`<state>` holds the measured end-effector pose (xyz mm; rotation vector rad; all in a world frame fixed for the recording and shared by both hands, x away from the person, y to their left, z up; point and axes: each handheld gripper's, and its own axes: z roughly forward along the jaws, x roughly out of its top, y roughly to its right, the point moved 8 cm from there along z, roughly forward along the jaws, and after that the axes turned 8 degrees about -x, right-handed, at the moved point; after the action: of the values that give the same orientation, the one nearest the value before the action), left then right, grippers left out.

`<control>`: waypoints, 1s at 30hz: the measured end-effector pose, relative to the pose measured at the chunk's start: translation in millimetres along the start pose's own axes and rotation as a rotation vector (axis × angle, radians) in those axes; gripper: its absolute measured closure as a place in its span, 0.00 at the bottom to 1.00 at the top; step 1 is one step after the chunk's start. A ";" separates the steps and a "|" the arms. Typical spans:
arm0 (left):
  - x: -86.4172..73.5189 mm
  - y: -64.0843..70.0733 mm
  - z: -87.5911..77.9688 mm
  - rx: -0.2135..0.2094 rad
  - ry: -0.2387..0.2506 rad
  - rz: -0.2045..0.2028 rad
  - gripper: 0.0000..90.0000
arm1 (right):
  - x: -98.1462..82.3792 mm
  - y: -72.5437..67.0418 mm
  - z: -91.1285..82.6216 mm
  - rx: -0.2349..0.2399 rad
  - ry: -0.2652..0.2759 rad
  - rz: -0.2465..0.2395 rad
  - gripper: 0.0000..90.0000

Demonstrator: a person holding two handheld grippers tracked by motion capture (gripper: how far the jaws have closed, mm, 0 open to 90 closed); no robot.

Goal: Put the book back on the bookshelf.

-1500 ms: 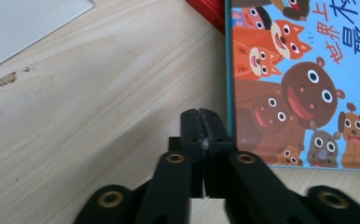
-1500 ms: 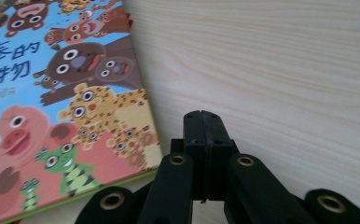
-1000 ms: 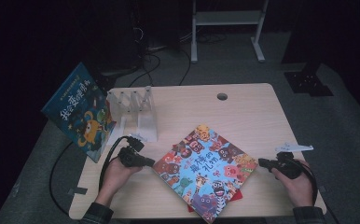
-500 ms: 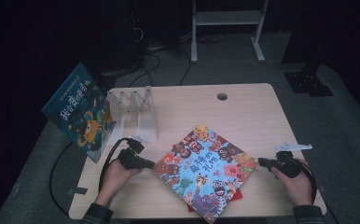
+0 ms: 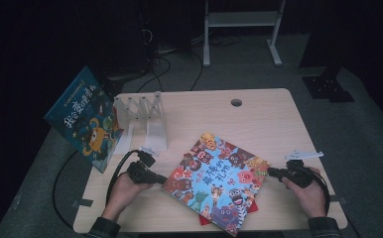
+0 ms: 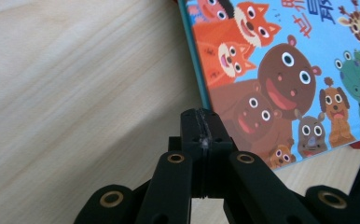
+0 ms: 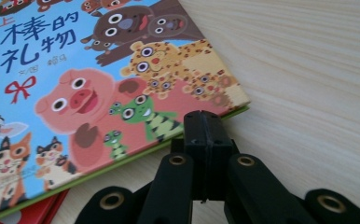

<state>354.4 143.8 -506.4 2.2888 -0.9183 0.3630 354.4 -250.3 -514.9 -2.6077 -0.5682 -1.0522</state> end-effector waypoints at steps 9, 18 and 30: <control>-0.2 5.8 3.2 -0.034 -0.005 0.003 0.99 | 8.1 -3.1 9.4 0.022 0.011 -0.011 0.99; -1.7 13.9 10.6 -0.051 -0.044 0.028 0.99 | 16.1 -9.0 16.6 0.022 0.006 -0.044 0.99; -1.9 19.5 13.6 -0.063 -0.063 0.040 0.99 | 25.4 -12.9 24.8 0.030 0.008 -0.063 0.99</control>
<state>339.6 125.1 -508.7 2.2384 -0.9941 0.2766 380.3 -222.9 -512.9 -2.5738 -0.6635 -1.0638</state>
